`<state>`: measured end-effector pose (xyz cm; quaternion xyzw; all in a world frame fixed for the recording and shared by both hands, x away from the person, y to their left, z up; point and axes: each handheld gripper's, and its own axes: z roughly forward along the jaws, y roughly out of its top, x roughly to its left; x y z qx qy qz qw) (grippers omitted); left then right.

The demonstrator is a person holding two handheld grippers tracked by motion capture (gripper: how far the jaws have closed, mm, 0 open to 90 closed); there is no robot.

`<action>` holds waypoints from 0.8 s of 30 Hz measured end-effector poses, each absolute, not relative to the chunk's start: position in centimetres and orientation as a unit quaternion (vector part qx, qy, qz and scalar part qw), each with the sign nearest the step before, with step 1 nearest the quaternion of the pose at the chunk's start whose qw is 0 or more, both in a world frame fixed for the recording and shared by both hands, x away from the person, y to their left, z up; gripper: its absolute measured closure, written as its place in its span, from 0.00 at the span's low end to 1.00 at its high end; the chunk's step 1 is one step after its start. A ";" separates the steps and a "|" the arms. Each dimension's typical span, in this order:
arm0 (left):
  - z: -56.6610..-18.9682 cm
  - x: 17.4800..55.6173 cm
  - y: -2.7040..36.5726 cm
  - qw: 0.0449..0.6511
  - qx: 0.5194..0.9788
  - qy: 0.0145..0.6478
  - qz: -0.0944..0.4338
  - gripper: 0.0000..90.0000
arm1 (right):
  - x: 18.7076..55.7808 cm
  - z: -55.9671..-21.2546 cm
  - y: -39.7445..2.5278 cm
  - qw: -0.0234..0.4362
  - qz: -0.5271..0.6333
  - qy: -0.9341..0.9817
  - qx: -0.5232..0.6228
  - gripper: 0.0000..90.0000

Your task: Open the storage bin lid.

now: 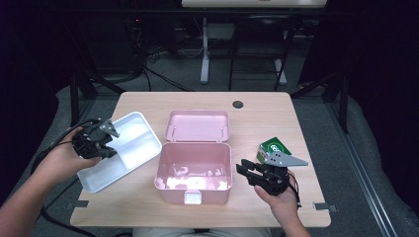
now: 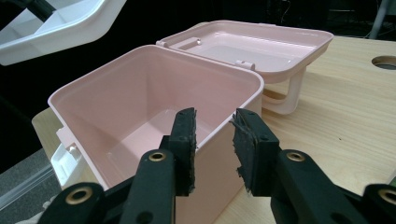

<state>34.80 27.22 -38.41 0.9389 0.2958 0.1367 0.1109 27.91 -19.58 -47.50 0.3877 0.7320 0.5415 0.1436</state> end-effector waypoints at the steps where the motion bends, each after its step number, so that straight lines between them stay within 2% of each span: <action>1: -38.7 34.9 27.4 0.114 0.936 0.305 0.134 1.00 | 27.9 -47.5 -19.6 0.144 0.541 0.732 0.388 0.75; 10: -42.2 36.4 29.2 0.096 0.923 0.356 0.111 1.00 | 28.1 -47.6 -19.6 0.147 0.537 0.731 0.395 0.67; 24: -50.1 38.2 30.2 0.081 0.907 0.408 0.067 1.00 | 28.4 -47.9 -19.3 0.154 0.518 0.745 0.390 0.56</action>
